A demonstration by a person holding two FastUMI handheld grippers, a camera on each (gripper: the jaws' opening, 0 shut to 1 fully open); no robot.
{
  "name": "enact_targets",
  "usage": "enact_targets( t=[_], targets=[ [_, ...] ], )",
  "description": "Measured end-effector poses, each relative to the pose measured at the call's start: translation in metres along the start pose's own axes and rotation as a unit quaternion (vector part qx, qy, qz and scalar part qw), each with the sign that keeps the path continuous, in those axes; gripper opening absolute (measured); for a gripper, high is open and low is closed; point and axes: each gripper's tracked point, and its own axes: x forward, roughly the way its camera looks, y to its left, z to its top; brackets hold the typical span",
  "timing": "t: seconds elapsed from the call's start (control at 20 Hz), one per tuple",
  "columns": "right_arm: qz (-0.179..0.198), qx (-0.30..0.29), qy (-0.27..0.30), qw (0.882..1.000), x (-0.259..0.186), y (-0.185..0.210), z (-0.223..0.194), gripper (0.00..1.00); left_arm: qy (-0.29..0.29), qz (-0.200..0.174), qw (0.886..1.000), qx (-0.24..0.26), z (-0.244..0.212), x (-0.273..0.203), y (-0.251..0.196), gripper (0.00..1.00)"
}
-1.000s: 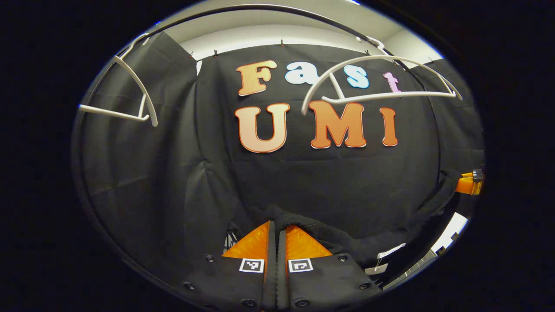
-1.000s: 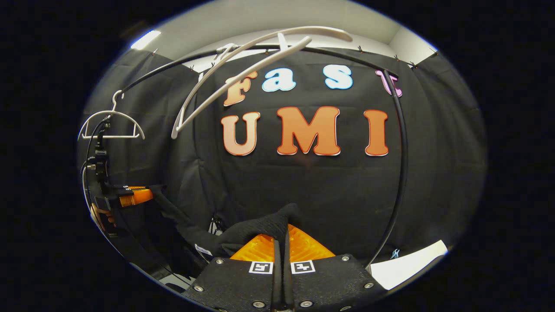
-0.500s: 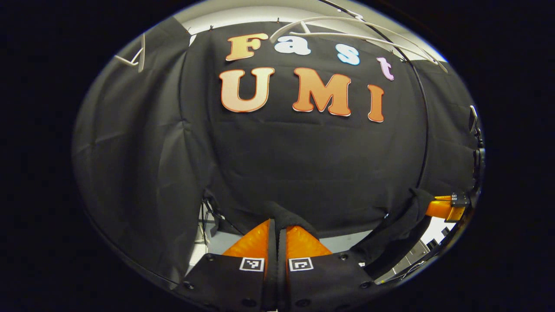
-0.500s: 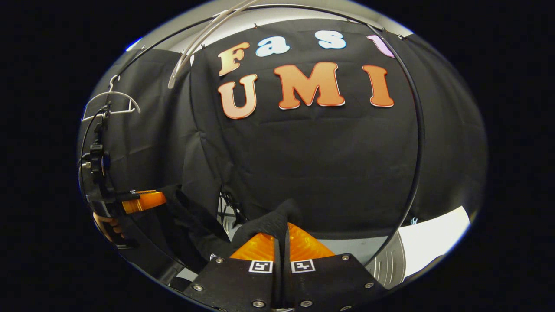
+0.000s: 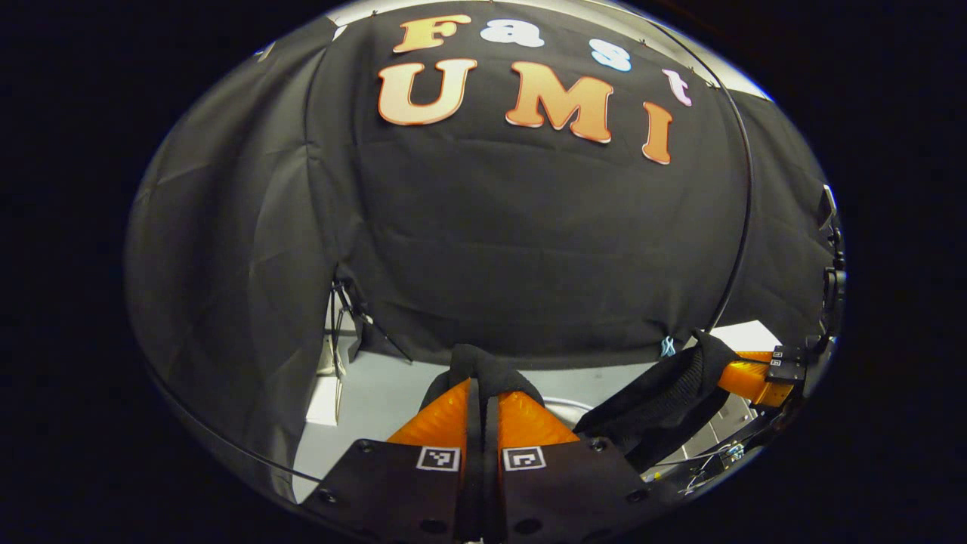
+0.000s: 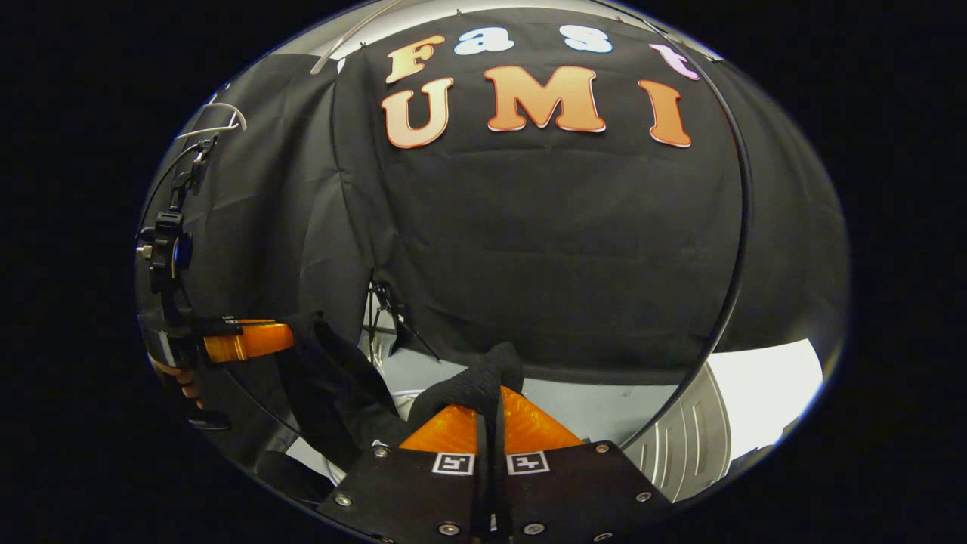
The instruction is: Grasp the clothes on the hanger with both hands and then place them into the laundry hamper below.
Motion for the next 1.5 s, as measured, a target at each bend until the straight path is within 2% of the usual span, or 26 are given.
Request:
enact_targets(
  t=[0.4,0.65,0.9,1.05,1.3,1.4,1.5],
  targets=[
    [0.010,0.018,0.074,0.997,0.044,0.006,-0.086,0.02,0.067,-0.012,0.998,-0.002,-0.074,0.031,-0.021,0.07],
    [0.007,0.028,0.133,0.991,0.075,0.001,-0.147,0.03,0.110,-0.017,0.994,-0.014,-0.116,0.058,-0.026,0.07],
    [0.004,0.051,0.182,0.982,0.099,0.001,-0.202,0.04,0.165,-0.008,0.986,0.004,-0.175,0.078,-0.028,0.07],
    [0.003,0.064,0.208,0.976,0.108,0.003,-0.218,0.06,0.197,-0.006,0.980,-0.004,-0.202,0.089,-0.026,0.10],
    [-0.014,0.062,0.234,0.970,0.122,-0.009,-0.234,0.13,0.233,0.003,0.973,-0.005,-0.231,0.097,-0.017,0.05],
    [-0.011,0.063,0.242,0.968,0.122,-0.006,-0.236,0.13,0.242,0.018,0.970,0.004,-0.236,0.100,-0.010,0.09],
    [-0.013,0.062,0.242,0.968,0.123,-0.007,-0.235,0.14,0.246,0.015,0.969,0.000,-0.238,0.099,-0.013,0.12]
  ],
)
